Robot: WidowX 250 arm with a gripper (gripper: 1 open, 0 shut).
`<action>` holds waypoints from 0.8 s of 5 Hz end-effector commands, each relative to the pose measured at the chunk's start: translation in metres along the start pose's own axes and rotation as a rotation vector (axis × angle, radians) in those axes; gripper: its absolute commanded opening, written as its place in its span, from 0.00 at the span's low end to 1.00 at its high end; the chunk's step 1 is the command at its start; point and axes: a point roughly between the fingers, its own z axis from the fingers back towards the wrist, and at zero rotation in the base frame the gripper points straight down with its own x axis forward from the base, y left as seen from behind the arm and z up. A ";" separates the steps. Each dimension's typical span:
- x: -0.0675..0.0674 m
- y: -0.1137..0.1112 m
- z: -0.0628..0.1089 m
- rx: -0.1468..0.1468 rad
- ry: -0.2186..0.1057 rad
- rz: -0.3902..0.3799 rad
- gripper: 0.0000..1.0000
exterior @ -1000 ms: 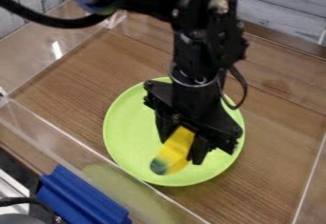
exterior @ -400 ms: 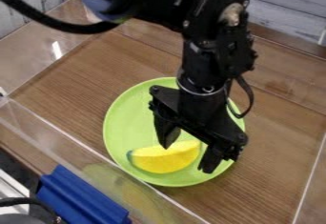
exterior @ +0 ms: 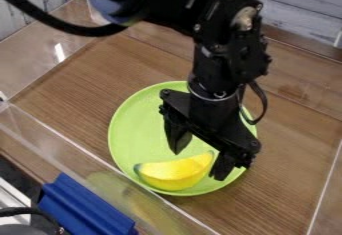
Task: Put the banana on top of the green plate
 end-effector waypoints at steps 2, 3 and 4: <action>0.009 0.000 0.004 -0.007 -0.023 -0.009 1.00; 0.013 0.002 0.007 -0.012 -0.020 -0.007 1.00; 0.021 0.005 0.013 -0.016 -0.022 0.005 1.00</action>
